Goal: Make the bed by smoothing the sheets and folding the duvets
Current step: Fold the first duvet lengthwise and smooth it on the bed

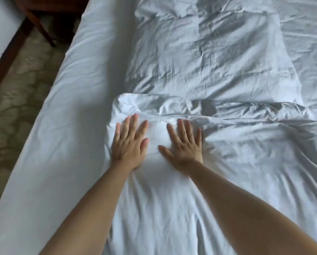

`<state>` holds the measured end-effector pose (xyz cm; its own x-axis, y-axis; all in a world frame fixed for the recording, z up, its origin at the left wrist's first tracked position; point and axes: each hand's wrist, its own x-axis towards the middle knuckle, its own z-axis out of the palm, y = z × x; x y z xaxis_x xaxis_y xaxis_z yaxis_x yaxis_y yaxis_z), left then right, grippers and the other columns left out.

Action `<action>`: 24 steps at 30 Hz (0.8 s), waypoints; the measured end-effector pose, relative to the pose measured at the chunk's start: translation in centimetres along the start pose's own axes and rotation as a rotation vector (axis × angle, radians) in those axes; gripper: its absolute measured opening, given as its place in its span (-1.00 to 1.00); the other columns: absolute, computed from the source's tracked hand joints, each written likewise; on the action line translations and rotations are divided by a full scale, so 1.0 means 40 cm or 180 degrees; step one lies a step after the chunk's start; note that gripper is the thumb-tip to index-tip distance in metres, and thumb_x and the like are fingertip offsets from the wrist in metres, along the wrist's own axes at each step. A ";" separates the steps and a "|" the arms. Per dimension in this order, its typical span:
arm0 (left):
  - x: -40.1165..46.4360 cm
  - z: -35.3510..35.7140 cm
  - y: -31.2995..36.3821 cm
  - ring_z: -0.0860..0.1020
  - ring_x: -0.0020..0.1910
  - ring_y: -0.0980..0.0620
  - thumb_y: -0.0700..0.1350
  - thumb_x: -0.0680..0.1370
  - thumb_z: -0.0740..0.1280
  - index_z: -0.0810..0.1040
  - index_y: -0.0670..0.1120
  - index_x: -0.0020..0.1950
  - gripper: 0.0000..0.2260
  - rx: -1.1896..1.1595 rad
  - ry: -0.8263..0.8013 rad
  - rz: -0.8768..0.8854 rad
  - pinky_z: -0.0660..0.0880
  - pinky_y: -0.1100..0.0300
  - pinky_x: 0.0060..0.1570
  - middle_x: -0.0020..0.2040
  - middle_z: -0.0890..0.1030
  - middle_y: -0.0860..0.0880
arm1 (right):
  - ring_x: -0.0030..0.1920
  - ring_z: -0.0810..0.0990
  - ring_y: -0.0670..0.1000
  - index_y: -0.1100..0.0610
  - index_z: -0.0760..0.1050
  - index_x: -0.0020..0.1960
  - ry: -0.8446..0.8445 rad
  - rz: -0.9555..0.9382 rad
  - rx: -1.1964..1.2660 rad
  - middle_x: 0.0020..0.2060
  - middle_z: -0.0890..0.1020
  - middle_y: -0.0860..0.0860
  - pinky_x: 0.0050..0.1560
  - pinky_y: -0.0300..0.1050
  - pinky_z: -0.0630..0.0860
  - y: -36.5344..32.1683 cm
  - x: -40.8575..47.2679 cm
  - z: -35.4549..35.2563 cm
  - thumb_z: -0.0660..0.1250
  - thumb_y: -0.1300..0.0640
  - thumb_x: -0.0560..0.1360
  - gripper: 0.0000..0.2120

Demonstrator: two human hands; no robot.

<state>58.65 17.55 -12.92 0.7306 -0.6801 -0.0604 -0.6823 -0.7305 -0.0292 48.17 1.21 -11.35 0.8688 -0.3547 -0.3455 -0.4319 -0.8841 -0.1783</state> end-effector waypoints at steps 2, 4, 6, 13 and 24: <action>0.020 0.046 0.005 0.08 0.53 -0.10 0.14 0.56 0.03 0.20 0.05 0.53 -0.47 -0.0105 -0.0029 -0.0042 -0.01 -0.13 0.47 0.56 0.11 -0.12 | 0.44 -0.50 -0.06 -0.23 -0.32 0.51 0.0053 0.0052 -0.0046 0.48 -0.40 -0.10 0.33 0.10 -0.57 0.023 0.024 0.023 -0.12 -0.44 0.48 -0.28; 0.040 0.084 0.011 0.07 0.53 -0.09 0.15 0.56 0.03 0.17 0.10 0.53 -0.48 -0.0218 0.0001 -0.0066 0.00 -0.14 0.47 0.56 0.11 -0.10 | 0.41 -0.52 -0.08 -0.24 -0.34 0.49 0.0016 0.0074 -0.0057 0.42 -0.45 -0.12 0.30 0.08 -0.59 0.035 0.048 0.051 -0.14 -0.45 0.47 -0.28; 0.058 0.119 0.014 0.08 0.53 -0.07 0.16 0.56 0.04 0.16 0.12 0.53 -0.48 -0.0320 0.0080 -0.0101 0.01 -0.14 0.46 0.56 0.12 -0.08 | 0.43 -0.50 -0.05 -0.23 -0.34 0.49 0.0000 0.0065 -0.0076 0.44 -0.43 -0.10 0.28 0.07 -0.60 0.046 0.070 0.082 -0.18 -0.45 0.44 -0.28; 0.142 0.172 -0.005 0.06 0.54 0.02 0.23 0.51 -0.16 0.01 0.14 0.56 -0.40 -0.0678 -0.0384 -0.0143 0.03 -0.06 0.47 0.58 -0.02 0.04 | 0.52 -0.34 0.05 -0.21 -0.26 0.53 -0.0119 0.0161 0.0011 0.54 -0.29 -0.02 0.38 0.13 -0.51 0.053 0.147 0.139 -0.09 -0.39 0.51 -0.30; -0.072 -0.009 0.050 -0.25 0.54 0.06 0.17 0.64 -0.13 -0.18 0.11 0.56 -0.48 -0.0770 -0.1224 -0.0409 -0.22 -0.05 0.49 0.57 -0.23 0.03 | 0.49 -0.43 0.02 -0.14 -0.30 0.54 -0.0638 0.0210 0.0245 0.51 -0.36 0.02 0.43 0.18 -0.39 -0.008 -0.004 0.054 -0.11 -0.40 0.52 -0.27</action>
<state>55.19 18.02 -12.43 0.7157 -0.5440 -0.4381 -0.5284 -0.8319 0.1697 47.64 2.20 -13.22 0.7759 -0.3367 -0.5335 -0.5100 -0.8325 -0.2164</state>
